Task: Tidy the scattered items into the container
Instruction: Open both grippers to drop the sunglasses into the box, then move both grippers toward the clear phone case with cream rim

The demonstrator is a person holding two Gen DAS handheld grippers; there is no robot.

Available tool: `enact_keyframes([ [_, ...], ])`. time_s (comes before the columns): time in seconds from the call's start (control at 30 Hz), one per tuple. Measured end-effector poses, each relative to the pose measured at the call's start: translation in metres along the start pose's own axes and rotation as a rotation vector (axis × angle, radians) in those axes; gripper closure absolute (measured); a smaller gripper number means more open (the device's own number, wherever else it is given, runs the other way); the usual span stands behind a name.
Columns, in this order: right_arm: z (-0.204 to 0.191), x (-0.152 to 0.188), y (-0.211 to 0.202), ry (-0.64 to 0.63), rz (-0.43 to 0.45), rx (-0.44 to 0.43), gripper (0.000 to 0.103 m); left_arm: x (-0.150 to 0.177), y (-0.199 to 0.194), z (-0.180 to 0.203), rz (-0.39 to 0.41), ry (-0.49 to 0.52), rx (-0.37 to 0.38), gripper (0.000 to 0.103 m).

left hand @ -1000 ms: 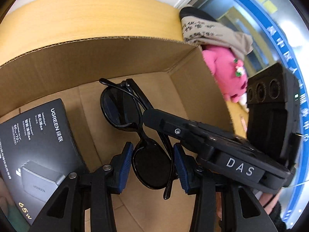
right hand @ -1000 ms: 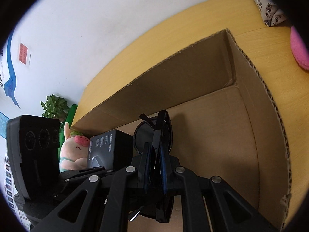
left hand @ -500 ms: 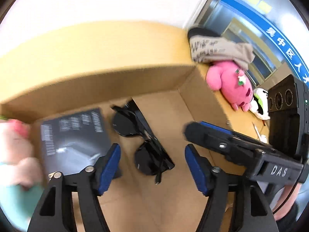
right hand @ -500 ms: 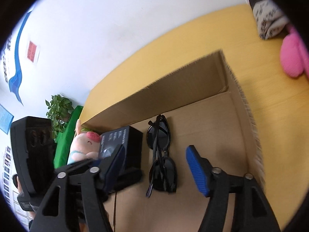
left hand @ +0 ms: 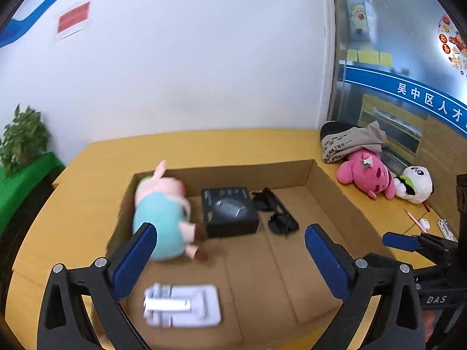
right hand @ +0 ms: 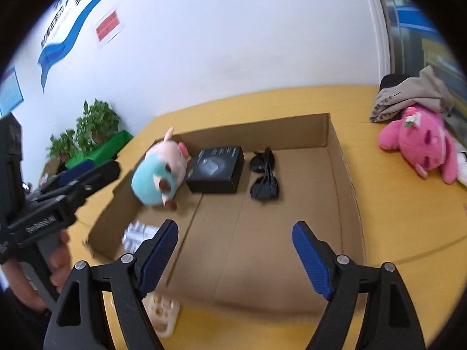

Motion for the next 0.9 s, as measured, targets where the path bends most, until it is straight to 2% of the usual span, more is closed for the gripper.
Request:
enact_keyframes([
  [0.13, -0.007, 0.023, -0.01, -0.022, -0.012, 0.051, 0.022, 0.023, -0.032, -0.015, 0.011, -0.017, -0.032, 0.0],
  [0.37, -0.024, 0.037, -0.021, -0.05, -0.017, 0.092, 0.022, 0.035, -0.065, -0.023, 0.046, -0.017, -0.053, 0.0],
  [0.9, -0.043, 0.048, -0.029, -0.088, -0.03, 0.126, 0.022, 0.049, -0.075, -0.022, 0.025, -0.022, -0.034, 0.0],
])
Point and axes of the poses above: each gripper's, at about its wrist camera, not at the fingertips, and y roughly the way its jaws point, z to its right, x to its underside, the point moved 4 cm from there along y, roughly the way its jaws point, and after that the axes turned 11 degrees about -x, right-handed, at the moved point
